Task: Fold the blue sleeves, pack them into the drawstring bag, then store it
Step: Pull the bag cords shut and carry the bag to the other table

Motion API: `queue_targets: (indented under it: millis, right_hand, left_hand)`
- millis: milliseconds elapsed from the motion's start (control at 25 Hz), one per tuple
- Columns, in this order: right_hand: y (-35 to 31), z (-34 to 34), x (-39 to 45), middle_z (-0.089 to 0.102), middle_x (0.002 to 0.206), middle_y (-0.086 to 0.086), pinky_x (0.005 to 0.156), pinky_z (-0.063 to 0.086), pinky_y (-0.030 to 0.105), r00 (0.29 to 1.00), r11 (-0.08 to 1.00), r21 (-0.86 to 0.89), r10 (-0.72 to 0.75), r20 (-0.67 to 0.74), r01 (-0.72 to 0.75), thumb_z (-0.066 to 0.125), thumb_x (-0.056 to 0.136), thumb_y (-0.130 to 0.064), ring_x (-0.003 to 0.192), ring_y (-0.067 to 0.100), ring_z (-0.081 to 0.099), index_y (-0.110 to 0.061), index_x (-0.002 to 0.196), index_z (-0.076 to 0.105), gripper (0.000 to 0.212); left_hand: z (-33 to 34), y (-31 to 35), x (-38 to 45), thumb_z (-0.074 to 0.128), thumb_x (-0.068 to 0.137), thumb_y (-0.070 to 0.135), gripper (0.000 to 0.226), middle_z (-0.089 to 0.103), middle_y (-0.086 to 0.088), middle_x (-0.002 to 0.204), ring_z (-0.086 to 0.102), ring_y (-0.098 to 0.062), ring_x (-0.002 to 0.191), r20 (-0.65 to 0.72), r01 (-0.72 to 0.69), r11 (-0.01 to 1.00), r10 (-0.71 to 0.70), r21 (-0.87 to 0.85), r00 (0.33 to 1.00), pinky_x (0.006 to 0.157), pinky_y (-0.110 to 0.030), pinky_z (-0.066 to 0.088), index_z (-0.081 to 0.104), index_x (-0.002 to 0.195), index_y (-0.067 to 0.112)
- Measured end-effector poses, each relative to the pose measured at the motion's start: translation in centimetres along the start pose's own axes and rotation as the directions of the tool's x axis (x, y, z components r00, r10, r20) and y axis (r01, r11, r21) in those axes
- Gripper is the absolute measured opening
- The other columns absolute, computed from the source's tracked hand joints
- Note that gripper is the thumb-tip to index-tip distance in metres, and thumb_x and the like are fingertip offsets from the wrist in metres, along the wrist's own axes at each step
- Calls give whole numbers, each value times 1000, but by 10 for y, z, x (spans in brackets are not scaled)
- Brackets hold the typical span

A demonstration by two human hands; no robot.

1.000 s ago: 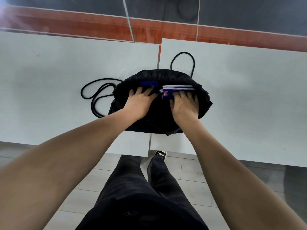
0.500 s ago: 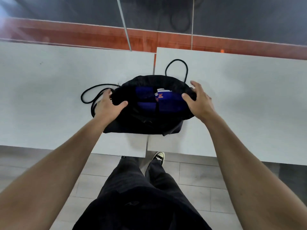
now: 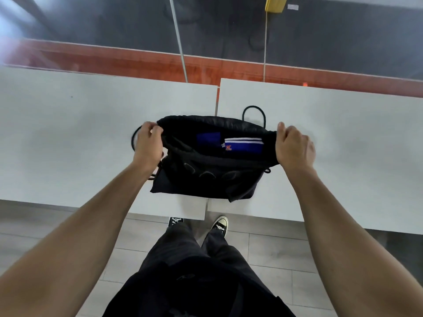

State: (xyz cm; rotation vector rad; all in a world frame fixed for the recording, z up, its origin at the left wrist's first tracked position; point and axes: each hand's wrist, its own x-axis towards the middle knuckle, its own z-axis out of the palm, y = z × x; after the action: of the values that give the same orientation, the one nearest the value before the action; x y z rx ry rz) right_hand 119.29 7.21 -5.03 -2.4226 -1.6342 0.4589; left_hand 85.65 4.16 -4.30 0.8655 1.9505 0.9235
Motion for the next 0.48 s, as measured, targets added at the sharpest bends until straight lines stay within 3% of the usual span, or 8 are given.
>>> queue_targets:
  millis: [80, 160, 240, 360, 480]
  right_hand:
    - [13, -13, 4, 69, 104, 23, 91, 43, 44, 996, 997, 9, 74, -43, -74, 15, 105, -53, 104, 42, 60, -1, 100, 70, 76]
    - [41, -26, 9, 68, 103, 28, 92, 45, 47, 990, 994, -11, 107, -96, -109, 17, 106, -50, 104, 46, 60, 5, 101, 69, 76]
    - [73, -38, 13, 67, 99, 31, 87, 45, 47, 985, 992, -34, 120, -128, -125, 22, 107, -44, 99, 48, 60, 8, 96, 68, 71]
    - [92, -35, 15, 67, 96, 31, 85, 42, 46, 978, 985, -70, 147, -148, -158, 24, 108, -40, 95, 47, 60, 7, 94, 69, 66]
    - [68, -14, 9, 66, 103, 21, 95, 34, 47, 988, 981, -181, 39, -148, -66, 26, 105, -38, 102, 39, 58, -7, 101, 70, 54]
  left_hand:
    - [-20, 9, 11, 45, 93, 37, 29, 54, -7, 75, 48, -25, 60, -138, -64, 991, 80, 115, 987, 58, -33, 39, 57, 83, 11]
    - [-53, 7, 31, 45, 99, 43, 48, 54, -12, 69, 48, -31, 67, -241, -144, 891, 267, 431, 933, 66, -37, 35, 56, 76, 2]
    - [-87, 3, 50, 43, 103, 42, 54, 52, -19, 66, 46, -36, 66, -258, -143, 785, 362, 603, 896, 68, -40, 36, 52, 69, 1]
    - [-106, -5, 74, 38, 104, 41, 55, 61, -29, 78, 52, -41, 74, -317, -29, 771, 295, 636, 901, 72, -44, 41, 55, 73, -1]
    - [-77, -7, 78, 28, 104, 36, 50, 64, -28, 110, 56, -47, 105, -255, 45, 686, 209, 727, 944, 90, -50, 44, 63, 107, 1]
